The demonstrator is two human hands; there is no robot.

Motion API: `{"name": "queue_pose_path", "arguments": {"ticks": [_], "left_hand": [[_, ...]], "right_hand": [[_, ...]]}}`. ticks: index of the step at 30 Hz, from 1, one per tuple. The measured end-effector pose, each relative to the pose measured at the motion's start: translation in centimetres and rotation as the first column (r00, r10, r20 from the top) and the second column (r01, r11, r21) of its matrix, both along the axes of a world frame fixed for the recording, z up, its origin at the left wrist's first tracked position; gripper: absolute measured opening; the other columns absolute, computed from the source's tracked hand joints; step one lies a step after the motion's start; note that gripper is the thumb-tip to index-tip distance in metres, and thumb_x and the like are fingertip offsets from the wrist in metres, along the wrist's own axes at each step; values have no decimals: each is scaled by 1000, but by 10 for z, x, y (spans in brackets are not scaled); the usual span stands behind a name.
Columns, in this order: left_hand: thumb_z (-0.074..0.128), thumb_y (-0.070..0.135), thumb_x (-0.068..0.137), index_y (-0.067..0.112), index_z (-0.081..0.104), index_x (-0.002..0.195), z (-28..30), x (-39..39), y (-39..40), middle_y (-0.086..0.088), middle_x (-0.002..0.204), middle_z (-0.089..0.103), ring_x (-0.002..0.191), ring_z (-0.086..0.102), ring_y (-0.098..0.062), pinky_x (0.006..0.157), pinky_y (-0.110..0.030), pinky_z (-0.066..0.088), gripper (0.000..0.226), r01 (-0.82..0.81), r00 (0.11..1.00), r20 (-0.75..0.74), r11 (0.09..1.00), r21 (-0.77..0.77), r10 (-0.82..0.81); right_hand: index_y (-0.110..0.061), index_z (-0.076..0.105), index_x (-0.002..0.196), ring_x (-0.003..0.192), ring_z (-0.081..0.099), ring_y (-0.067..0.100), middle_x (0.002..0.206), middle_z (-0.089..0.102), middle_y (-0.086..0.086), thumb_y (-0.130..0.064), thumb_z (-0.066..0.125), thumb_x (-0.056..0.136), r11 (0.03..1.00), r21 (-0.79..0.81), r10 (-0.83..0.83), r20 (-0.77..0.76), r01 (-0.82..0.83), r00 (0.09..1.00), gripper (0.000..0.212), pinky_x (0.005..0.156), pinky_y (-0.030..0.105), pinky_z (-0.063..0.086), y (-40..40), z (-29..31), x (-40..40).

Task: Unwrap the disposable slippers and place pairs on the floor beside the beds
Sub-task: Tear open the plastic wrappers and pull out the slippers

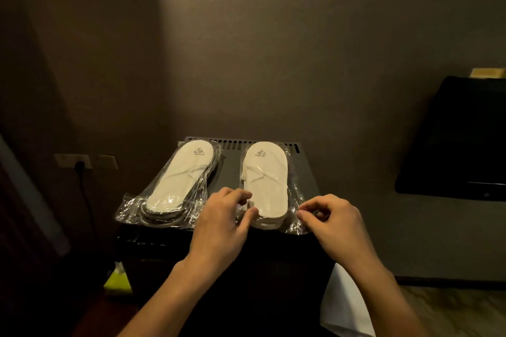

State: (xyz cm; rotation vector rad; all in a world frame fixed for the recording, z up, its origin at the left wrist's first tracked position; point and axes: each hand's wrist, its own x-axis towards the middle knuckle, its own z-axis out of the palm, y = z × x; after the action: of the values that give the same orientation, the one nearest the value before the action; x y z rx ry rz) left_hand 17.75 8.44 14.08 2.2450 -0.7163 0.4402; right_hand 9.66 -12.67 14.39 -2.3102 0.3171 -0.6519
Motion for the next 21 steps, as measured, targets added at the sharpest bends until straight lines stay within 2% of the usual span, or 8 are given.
{"name": "queue_pose_path", "arguments": {"ticks": [2, 4, 8, 11, 14, 18, 20, 21], "left_hand": [[61, 38, 94, 29, 63, 125, 8, 2, -2, 14, 119, 59, 112, 53, -6, 93, -28, 50, 32, 69, 995, 64, 997, 40, -71], [58, 35, 97, 32, 65, 123, 17, 6, -7, 15, 126, 59, 116, 54, -7, 93, -30, 50, 28, 153, 980, 106, 978, 143, -169], [55, 43, 95, 37, 67, 111, 19, 18, -10, 22, 117, 63, 108, 59, -4, 86, -40, 54, 21, 242, 969, -18, 932, 271, -247], [58, 43, 94, 37, 66, 108, 9, 18, -9, 24, 113, 62, 106, 57, -1, 84, -39, 55, 18, 241, 969, 3, 940, 240, -249], [57, 43, 94, 36, 67, 110, 9, 16, -10, 23, 114, 62, 106, 57, -1, 86, -38, 54, 20, 254, 964, 28, 943, 216, -266], [56, 45, 92, 34, 68, 118, 30, 19, 8, 16, 122, 63, 110, 59, -6, 93, -37, 54, 31, 246, 962, 94, 961, 125, -258], [57, 47, 92, 36, 66, 122, 42, 29, 30, 11, 129, 61, 117, 57, -11, 99, -42, 51, 34, 185, 974, 108, 976, 117, -197], [55, 50, 93, 40, 60, 128, 46, 37, 43, 9, 138, 56, 126, 53, -14, 106, -48, 45, 37, 95, 991, 78, 975, 200, -113]], "right_hand": [[-36, 72, 80, 75, 63, -1, 81, 67, -19, -30, 76, 85, 999, -11, 30, 7, -30, 1000, 9, 67, 20, 54, 1, 0, -1], [-36, 71, 83, 78, 62, -4, 82, 67, -19, -30, 74, 86, 998, -13, 59, 0, -59, 998, 8, 65, 14, 48, 3, 1, -1], [-35, 71, 88, 79, 61, -6, 86, 67, -20, -32, 75, 85, 998, -8, 67, -7, -67, 998, 6, 65, 10, 46, 5, 2, -1], [-35, 71, 95, 82, 62, -4, 90, 67, -19, -34, 76, 84, 997, -36, 61, -26, -62, 998, 12, 67, 10, 46, 5, 2, -1], [-36, 68, 105, 93, 58, -2, 99, 63, -22, -37, 74, 85, 997, -71, 38, -12, -38, 999, 21, 76, 16, 48, 6, -1, -1], [-37, 64, 112, 105, 51, -4, 109, 58, -25, -38, 70, 88, 997, -73, 12, 57, -7, 998, 25, 80, 9, 39, 11, 4, -3], [-36, 66, 114, 109, 50, -4, 114, 59, -24, -40, 69, 88, 994, -105, 31, 81, -23, 996, 26, 88, 17, 44, 14, 8, -2], [-35, 67, 116, 113, 49, -3, 120, 59, -23, -42, 68, 88, 991, -127, 56, 76, -46, 996, 29, 95, 23, 45, 17, 11, -1]]}}
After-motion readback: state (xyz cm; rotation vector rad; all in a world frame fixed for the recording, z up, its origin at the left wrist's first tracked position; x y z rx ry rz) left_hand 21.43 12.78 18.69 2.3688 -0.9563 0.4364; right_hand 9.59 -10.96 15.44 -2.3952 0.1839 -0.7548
